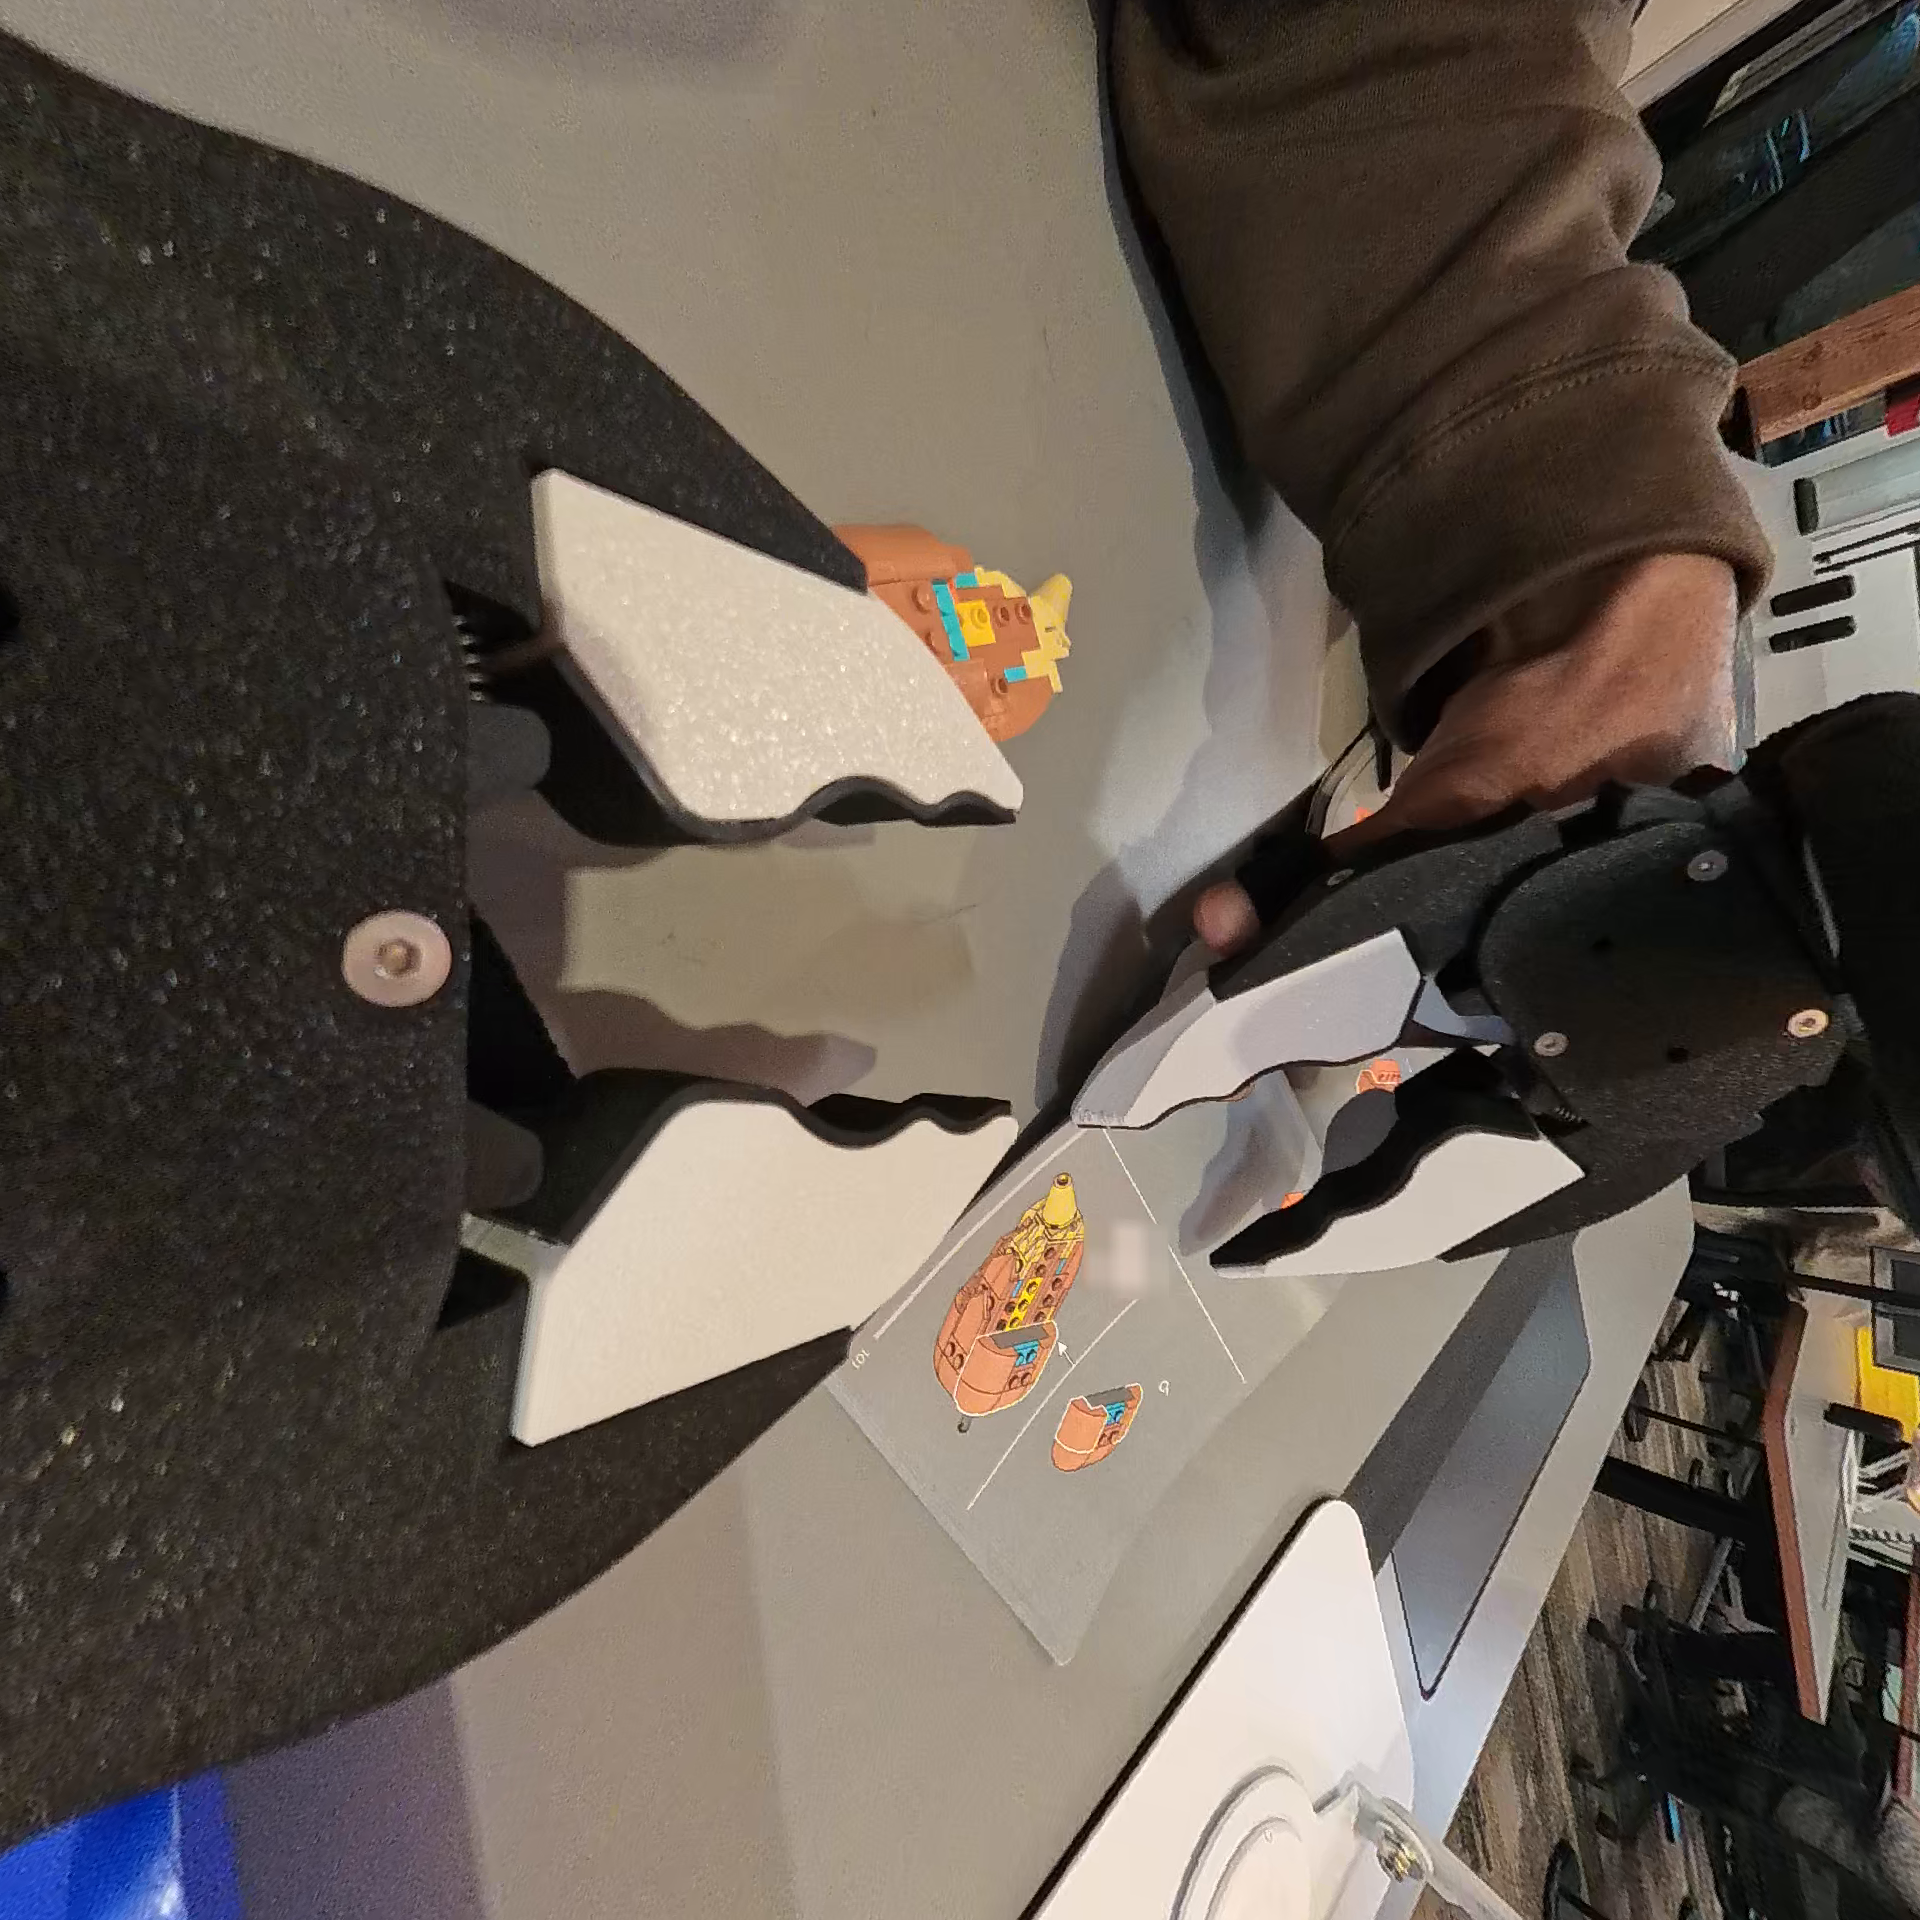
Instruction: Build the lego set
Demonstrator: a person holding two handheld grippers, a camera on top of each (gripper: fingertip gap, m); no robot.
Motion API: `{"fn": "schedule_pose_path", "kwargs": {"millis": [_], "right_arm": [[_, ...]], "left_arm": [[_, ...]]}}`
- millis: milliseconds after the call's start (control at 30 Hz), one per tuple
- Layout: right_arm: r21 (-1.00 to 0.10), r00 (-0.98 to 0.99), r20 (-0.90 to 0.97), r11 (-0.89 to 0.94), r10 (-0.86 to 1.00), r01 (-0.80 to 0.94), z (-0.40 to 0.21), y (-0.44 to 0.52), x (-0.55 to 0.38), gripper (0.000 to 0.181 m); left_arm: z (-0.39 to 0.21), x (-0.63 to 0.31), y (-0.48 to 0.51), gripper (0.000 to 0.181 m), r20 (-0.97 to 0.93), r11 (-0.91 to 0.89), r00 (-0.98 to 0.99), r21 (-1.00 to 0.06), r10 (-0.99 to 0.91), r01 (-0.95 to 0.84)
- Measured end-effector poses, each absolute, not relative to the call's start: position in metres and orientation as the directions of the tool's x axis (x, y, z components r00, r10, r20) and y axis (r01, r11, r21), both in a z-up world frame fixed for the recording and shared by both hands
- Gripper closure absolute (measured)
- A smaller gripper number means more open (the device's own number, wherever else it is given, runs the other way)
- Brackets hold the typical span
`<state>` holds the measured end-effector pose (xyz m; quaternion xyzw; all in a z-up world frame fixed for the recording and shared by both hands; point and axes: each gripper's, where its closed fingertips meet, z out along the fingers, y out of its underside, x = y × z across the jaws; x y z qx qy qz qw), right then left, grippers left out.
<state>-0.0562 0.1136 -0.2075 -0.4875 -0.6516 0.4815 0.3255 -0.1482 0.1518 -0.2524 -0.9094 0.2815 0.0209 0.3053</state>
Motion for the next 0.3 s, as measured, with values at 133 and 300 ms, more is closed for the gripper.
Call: {"fn": "schedule_pose_path", "kwargs": {"millis": [133, 300], "right_arm": [[-0.945, -0.313, -0.045, 0.062, 0.949, 0.322, -0.2076, 0.1135, -0.0561, 0.131], [-0.944, -0.314, -0.042, 0.065, 0.949, 0.323, -0.2079, 0.1133, -0.0561, 0.131]], "left_arm": [[-0.2511, -0.1482, 0.1521, 0.122, -0.199, -0.656, 0.846, -0.553, -0.495, -0.514], [-0.2495, -0.1486, 0.1521, 0.122, -0.186, -0.657, 0.852, -0.563, -0.49, -0.501]]}}
